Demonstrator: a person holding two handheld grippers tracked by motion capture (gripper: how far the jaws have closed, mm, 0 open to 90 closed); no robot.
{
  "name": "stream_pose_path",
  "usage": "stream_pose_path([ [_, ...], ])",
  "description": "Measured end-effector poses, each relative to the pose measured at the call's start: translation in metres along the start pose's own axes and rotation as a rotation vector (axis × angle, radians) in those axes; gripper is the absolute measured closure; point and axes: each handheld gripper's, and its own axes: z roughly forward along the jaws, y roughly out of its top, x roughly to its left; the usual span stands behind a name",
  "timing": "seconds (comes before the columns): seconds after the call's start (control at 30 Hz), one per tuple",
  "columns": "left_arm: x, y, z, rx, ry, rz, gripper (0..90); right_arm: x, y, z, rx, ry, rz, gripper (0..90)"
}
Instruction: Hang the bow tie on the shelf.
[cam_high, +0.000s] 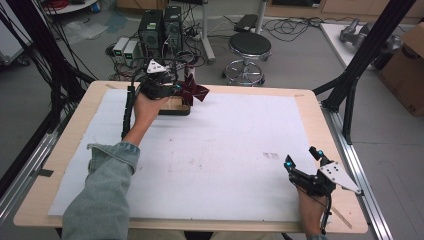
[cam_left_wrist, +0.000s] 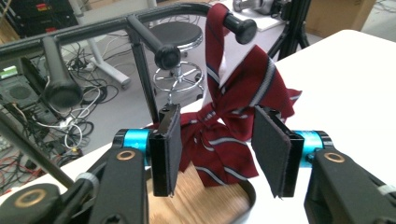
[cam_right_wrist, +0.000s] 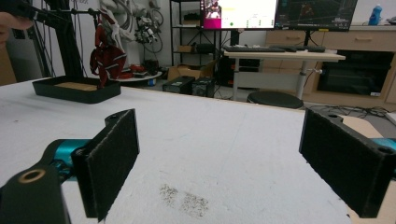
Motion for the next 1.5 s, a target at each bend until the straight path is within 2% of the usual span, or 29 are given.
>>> stream_pose_path([
  [0.33, -0.005, -0.002, -0.026, -0.026, -0.019, 0.005, 46.4, 0.0, 0.0, 0.0, 0.001, -0.002, 0.0, 11.2],
  [0.67, -0.012, -0.007, -0.056, -0.077, -0.031, 0.005, 38.7, 0.0, 0.0, 0.0, 0.0, -0.005, -0.001, 11.2],
  [0.77, -0.015, -0.01, -0.065, -0.097, -0.042, 0.004, 37.5, 0.0, 0.0, 0.0, 0.001, -0.005, 0.0, 11.2],
  [1.2, -0.028, -0.025, -0.098, -0.14, -0.041, 0.01, 27.9, 0.001, 0.0, 0.001, 0.0, -0.01, -0.005, 11.2],
  [1.5, -0.028, -0.043, -0.128, -0.17, -0.023, -0.006, 26.2, 0.001, 0.0, 0.001, 0.001, -0.013, -0.005, 11.2],
])
